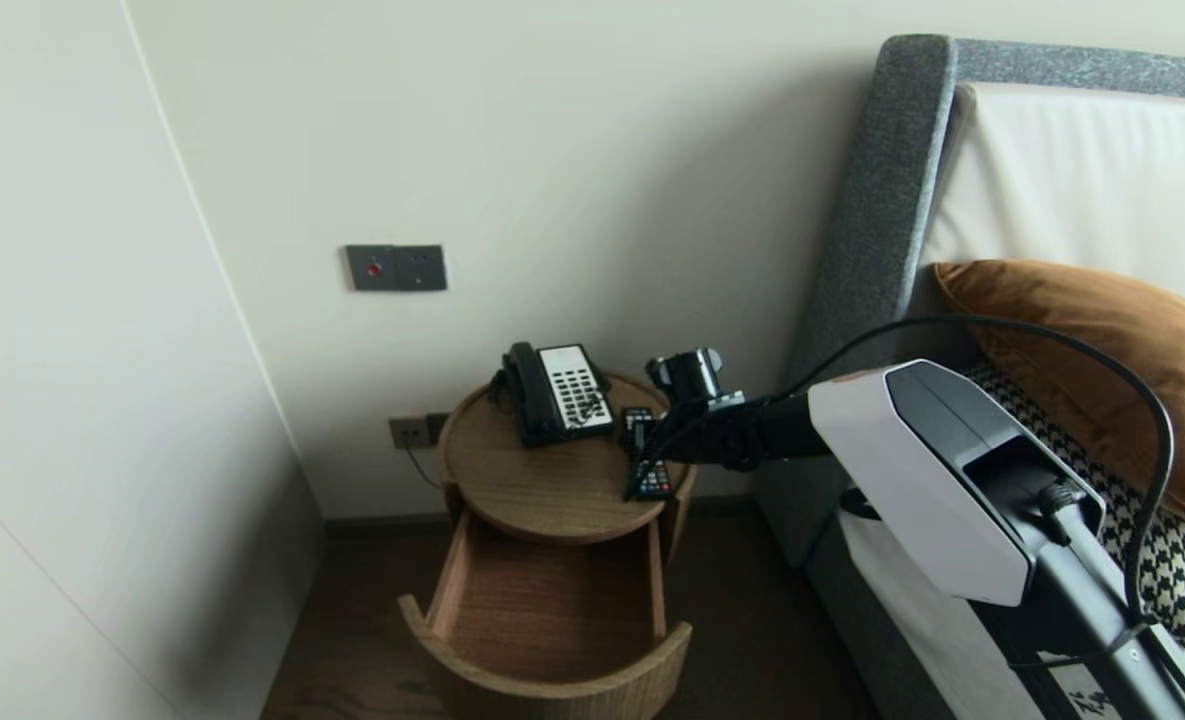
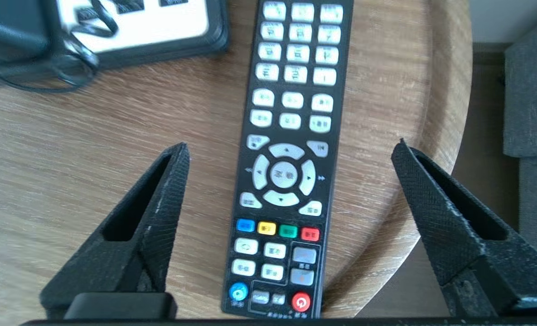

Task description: Put the remote controls on the table in the drawer one by one

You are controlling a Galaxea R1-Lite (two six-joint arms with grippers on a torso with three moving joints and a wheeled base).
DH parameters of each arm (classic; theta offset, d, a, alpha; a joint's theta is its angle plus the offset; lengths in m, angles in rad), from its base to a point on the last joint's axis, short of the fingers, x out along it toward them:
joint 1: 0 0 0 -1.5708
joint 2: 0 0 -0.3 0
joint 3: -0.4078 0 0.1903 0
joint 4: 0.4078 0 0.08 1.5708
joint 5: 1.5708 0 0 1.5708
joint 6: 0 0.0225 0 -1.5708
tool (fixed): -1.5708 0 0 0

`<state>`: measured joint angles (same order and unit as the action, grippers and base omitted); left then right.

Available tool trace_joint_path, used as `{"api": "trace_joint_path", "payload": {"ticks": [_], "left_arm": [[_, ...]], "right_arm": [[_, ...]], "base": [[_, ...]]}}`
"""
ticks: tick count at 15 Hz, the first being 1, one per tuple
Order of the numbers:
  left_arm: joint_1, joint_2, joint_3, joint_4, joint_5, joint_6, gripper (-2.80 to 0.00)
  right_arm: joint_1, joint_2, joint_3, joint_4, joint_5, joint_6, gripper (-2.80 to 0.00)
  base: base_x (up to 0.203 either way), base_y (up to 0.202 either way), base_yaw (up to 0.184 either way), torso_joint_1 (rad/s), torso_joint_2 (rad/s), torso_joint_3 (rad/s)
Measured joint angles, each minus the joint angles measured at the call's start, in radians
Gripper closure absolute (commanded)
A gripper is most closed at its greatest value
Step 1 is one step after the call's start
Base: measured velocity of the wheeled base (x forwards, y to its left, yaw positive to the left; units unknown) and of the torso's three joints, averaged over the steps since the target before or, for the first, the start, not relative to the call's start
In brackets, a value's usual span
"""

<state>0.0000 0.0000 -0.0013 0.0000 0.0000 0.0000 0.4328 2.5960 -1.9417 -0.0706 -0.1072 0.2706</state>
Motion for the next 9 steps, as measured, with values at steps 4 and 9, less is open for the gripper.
{"api": "trace_joint_path", "payload": {"ticks": [4, 9], "left_arm": [[0.000, 0.000, 0.000, 0.000, 0.000, 0.000, 0.00], [0.000, 0.000, 0.000, 0.000, 0.000, 0.000, 0.00]], "right_arm": [[0.000, 0.024, -0.006, -0.009, -0.004, -0.004, -2.80], [0.003, 0.047, -0.009, -0.075, -0.012, -0.030, -2.80]], "base": [[0.000, 0.000, 0.000, 0.000, 0.00, 0.000], [0.000, 0.000, 0.000, 0.000, 0.00, 0.000]]}}
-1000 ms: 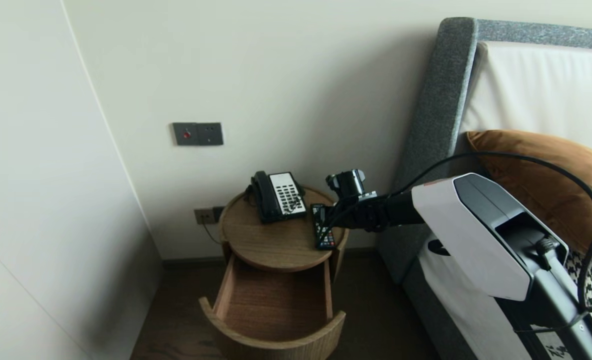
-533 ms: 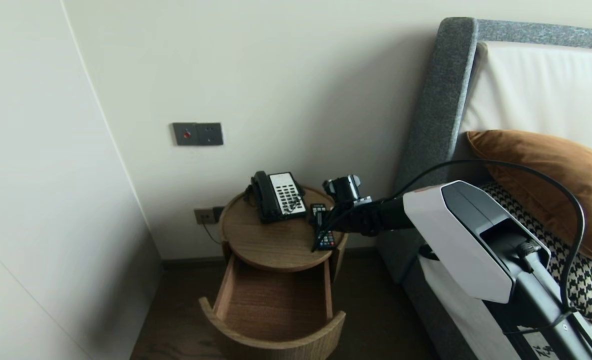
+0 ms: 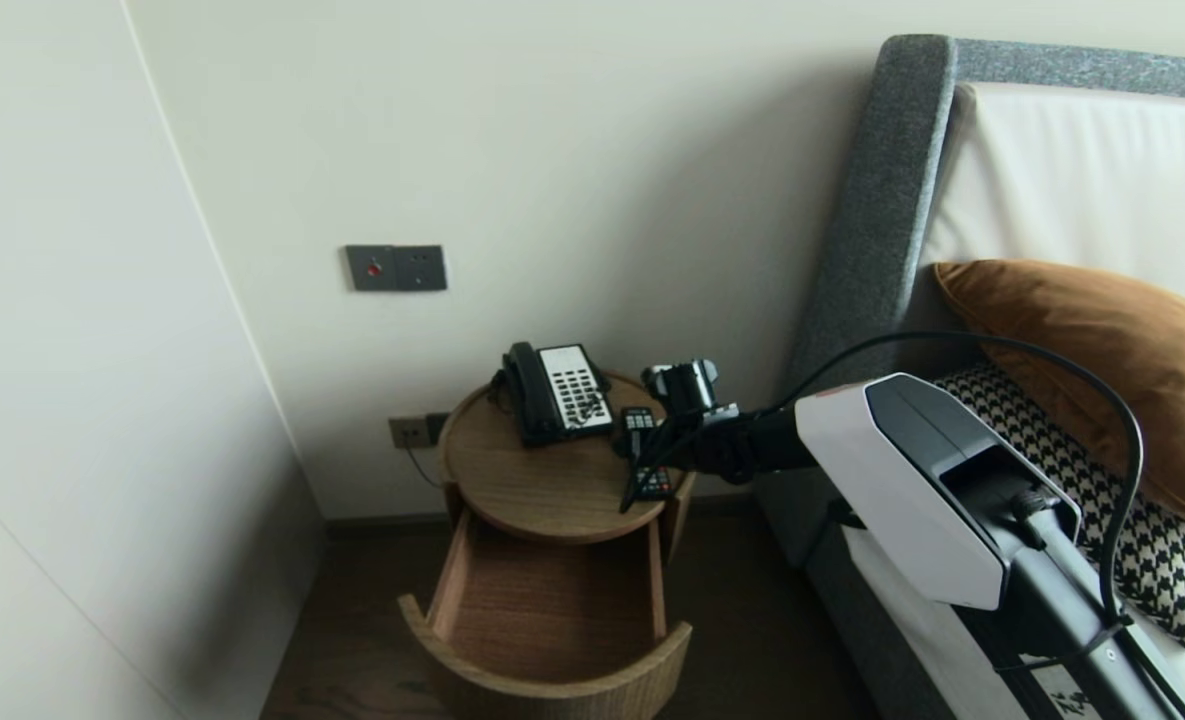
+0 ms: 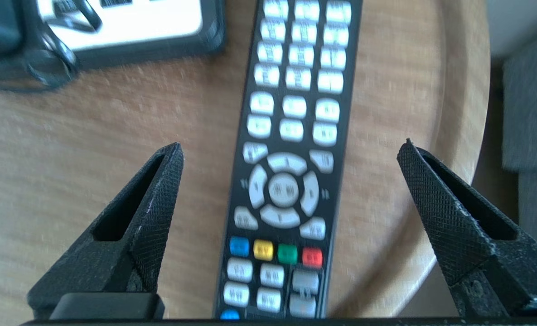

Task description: Put the remote controls on the table in the drawer one by one

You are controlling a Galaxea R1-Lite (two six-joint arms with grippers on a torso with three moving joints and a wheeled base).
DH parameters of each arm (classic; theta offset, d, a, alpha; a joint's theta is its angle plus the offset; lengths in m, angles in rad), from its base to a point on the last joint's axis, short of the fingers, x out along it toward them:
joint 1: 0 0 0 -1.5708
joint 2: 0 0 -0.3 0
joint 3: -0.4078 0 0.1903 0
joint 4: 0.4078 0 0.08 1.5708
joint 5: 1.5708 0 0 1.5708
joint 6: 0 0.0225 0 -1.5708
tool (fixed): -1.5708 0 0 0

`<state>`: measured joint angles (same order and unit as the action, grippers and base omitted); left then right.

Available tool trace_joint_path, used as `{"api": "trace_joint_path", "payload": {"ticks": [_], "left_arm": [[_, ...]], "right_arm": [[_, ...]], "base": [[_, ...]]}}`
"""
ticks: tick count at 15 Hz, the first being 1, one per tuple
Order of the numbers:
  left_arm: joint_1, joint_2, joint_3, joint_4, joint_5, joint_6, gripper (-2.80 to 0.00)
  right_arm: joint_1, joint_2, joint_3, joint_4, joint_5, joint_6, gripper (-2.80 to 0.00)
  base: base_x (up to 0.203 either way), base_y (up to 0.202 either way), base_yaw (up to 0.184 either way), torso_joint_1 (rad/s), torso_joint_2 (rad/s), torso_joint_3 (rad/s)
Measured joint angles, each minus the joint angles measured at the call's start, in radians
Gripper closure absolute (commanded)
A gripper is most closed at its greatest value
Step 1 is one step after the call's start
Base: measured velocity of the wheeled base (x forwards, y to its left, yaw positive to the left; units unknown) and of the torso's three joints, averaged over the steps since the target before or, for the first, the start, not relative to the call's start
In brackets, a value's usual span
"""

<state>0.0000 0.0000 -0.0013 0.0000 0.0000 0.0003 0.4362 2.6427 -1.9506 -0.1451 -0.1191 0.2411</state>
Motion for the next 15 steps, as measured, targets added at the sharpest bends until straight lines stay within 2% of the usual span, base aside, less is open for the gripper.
{"api": "trace_joint_path", "payload": {"ticks": [3, 15], "left_arm": [[0.000, 0.000, 0.000, 0.000, 0.000, 0.000, 0.00], [0.000, 0.000, 0.000, 0.000, 0.000, 0.000, 0.00]], "right_arm": [[0.007, 0.014, 0.000, -0.029, -0.028, -0.014, -2.80], [0.013, 0.043, -0.001, -0.047, -0.030, -0.024, -2.80]], "base": [[0.000, 0.000, 0.000, 0.000, 0.00, 0.000], [0.000, 0.000, 0.000, 0.000, 0.00, 0.000]]}}
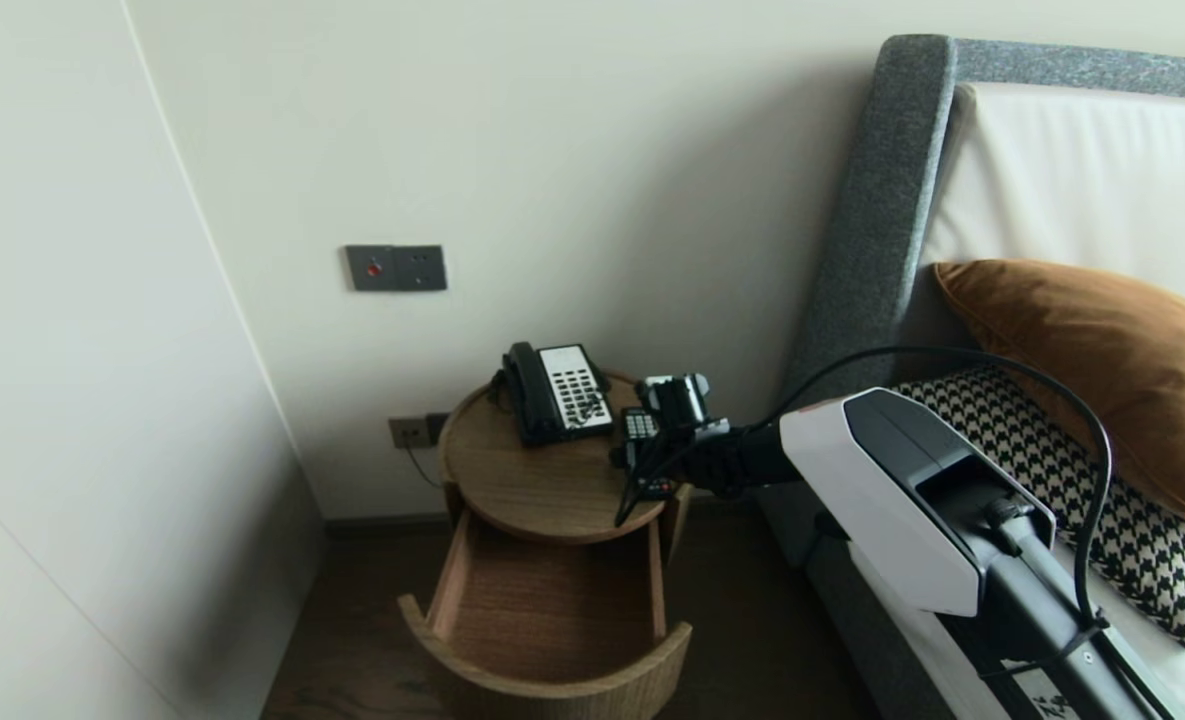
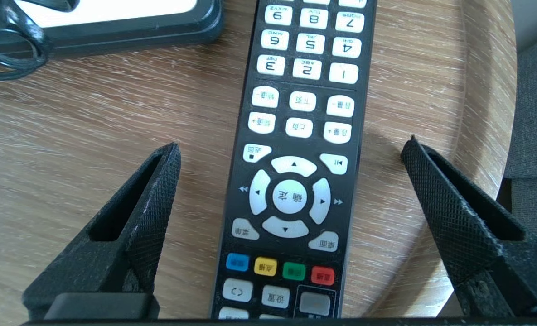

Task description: Put the remote controls on the table in the drawer one by one

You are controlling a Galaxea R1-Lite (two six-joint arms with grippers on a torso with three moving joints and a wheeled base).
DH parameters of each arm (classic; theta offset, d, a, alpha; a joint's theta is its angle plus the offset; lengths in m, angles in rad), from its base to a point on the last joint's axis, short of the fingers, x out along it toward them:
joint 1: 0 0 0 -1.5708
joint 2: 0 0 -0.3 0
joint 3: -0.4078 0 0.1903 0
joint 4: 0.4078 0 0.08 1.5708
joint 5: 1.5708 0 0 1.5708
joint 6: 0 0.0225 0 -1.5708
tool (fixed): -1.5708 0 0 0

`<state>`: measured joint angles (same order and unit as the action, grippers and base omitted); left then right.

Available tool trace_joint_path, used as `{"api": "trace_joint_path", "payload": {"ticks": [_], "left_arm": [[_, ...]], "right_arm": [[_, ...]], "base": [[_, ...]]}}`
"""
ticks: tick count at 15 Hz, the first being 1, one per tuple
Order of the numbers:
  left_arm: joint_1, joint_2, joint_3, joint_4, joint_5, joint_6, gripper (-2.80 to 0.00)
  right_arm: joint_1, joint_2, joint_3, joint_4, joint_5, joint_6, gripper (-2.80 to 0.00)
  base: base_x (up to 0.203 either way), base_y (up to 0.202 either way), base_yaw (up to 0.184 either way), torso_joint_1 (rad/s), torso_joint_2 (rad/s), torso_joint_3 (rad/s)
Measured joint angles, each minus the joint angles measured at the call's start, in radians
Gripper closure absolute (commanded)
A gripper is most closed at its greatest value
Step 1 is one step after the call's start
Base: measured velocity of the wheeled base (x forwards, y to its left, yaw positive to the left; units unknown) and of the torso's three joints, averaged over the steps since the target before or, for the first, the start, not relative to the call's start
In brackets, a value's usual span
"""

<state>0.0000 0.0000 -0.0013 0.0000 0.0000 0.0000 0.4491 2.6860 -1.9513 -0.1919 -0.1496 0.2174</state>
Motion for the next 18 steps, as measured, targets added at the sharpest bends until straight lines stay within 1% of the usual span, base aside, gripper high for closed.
{"api": "trace_joint_path", "payload": {"ticks": [5, 9, 15, 16, 18], "left_arm": [[0.000, 0.000, 0.000, 0.000, 0.000, 0.000, 0.00], [0.000, 0.000, 0.000, 0.000, 0.000, 0.000, 0.00], [0.000, 0.000, 0.000, 0.000, 0.000, 0.000, 0.00], [0.000, 0.000, 0.000, 0.000, 0.000, 0.000, 0.00], [0.000, 0.000, 0.000, 0.000, 0.000, 0.000, 0.00]], "right_arm": [[0.001, 0.009, 0.000, -0.001, -0.001, -0.008, -2.80], [0.003, 0.016, 0.000, -0.001, -0.036, -0.030, -2.80], [0.009, 0.020, 0.001, -0.001, -0.041, -0.032, -2.80], [0.010, 0.020, 0.001, -0.001, -0.040, -0.032, 0.00], [0.012, 0.020, 0.001, -0.001, -0.040, -0.031, 0.00]], "base": [[0.000, 0.000, 0.000, 0.000, 0.00, 0.000], [0.000, 0.000, 0.000, 0.000, 0.00, 0.000], [0.000, 0.000, 0.000, 0.000, 0.00, 0.000], [0.000, 0.000, 0.000, 0.000, 0.00, 0.000], [0.000, 0.000, 0.000, 0.000, 0.00, 0.000]]}}
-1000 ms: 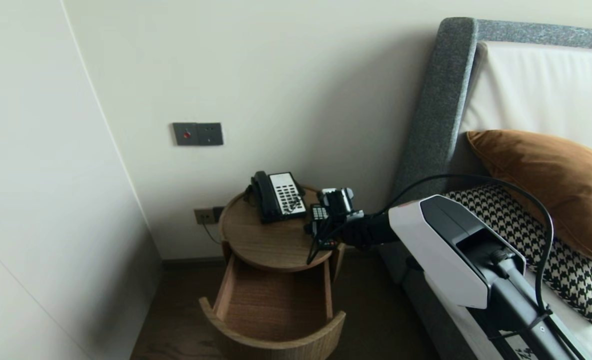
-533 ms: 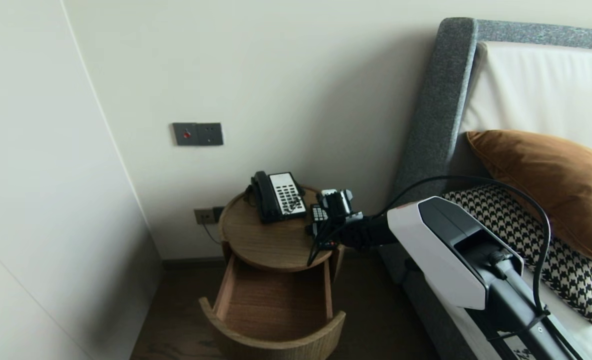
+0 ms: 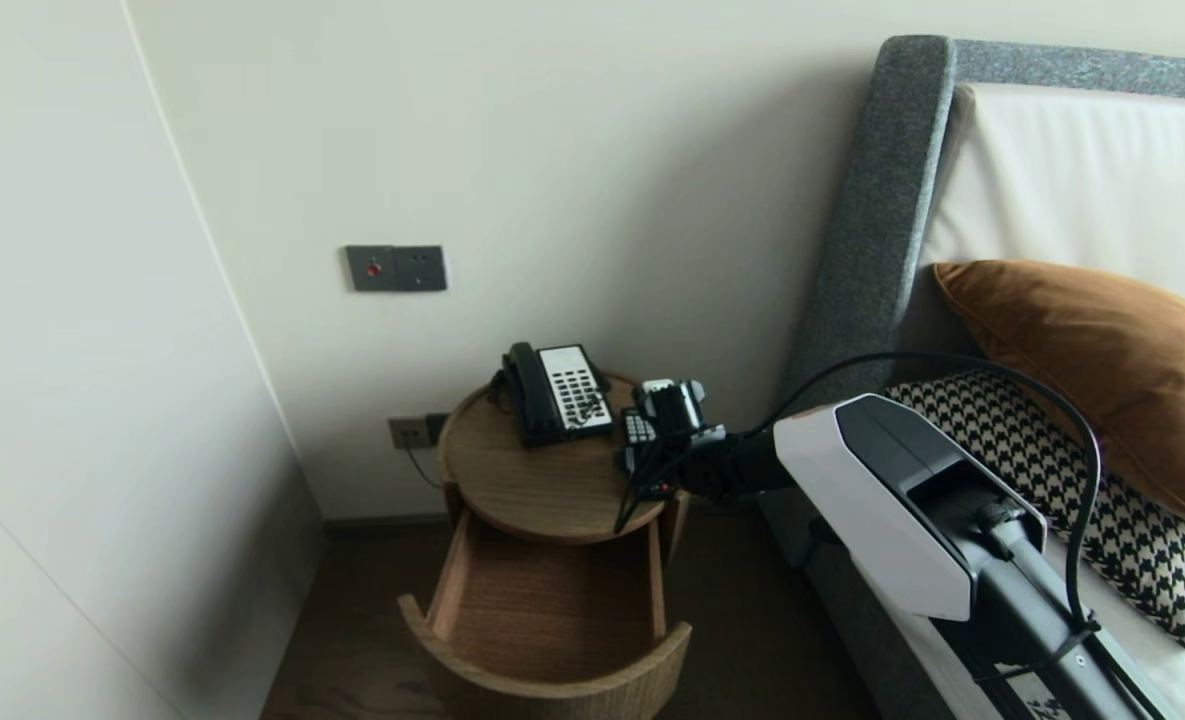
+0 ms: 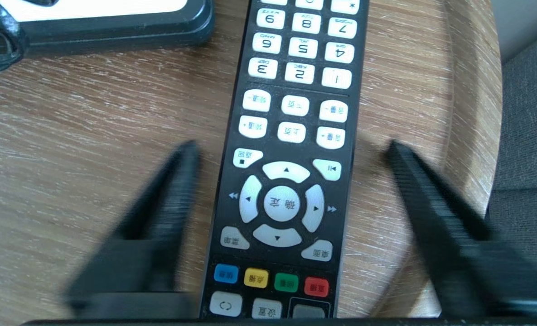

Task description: Put the remote controls on the table in the drawer one by one

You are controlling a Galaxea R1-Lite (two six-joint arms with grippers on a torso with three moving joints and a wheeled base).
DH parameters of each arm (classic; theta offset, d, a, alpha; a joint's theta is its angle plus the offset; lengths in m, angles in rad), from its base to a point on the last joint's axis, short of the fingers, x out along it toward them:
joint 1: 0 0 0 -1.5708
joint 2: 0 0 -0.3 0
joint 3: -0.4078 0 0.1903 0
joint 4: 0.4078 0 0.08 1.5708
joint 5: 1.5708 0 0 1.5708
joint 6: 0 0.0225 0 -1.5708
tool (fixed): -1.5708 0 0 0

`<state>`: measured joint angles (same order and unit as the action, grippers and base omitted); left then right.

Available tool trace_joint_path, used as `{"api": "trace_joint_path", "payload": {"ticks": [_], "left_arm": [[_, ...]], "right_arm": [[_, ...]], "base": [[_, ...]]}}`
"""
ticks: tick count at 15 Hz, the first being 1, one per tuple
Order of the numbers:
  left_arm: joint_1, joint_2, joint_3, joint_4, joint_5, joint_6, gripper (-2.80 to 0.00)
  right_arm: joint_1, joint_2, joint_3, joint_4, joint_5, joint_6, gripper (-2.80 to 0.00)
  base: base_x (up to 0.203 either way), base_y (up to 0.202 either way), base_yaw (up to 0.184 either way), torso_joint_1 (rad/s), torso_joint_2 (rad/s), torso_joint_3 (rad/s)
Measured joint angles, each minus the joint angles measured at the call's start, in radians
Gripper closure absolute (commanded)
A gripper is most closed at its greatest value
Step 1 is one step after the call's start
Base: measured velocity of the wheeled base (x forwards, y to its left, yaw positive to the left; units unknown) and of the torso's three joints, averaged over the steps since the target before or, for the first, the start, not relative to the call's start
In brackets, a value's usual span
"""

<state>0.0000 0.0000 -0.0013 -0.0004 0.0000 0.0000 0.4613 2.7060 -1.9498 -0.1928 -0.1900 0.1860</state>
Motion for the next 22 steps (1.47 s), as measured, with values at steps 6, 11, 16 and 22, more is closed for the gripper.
{"api": "trace_joint_path", "payload": {"ticks": [6, 11, 16, 22], "left_arm": [[0.000, 0.000, 0.000, 0.000, 0.000, 0.000, 0.00], [0.000, 0.000, 0.000, 0.000, 0.000, 0.000, 0.00], [0.000, 0.000, 0.000, 0.000, 0.000, 0.000, 0.00], [0.000, 0.000, 0.000, 0.000, 0.000, 0.000, 0.00]], "right_arm": [[0.003, 0.000, 0.006, 0.001, 0.001, 0.003, 0.00], [0.001, -0.007, 0.014, 0.004, 0.000, 0.009, 0.00], [0.000, -0.023, 0.017, 0.007, -0.007, 0.011, 0.00], [0.000, -0.048, 0.020, 0.006, -0.015, 0.013, 0.00]], "base": [[0.000, 0.000, 0.000, 0.000, 0.00, 0.000], [0.000, 0.000, 0.000, 0.000, 0.00, 0.000], [0.000, 0.000, 0.000, 0.000, 0.00, 0.000], [0.000, 0.000, 0.000, 0.000, 0.00, 0.000]]}}
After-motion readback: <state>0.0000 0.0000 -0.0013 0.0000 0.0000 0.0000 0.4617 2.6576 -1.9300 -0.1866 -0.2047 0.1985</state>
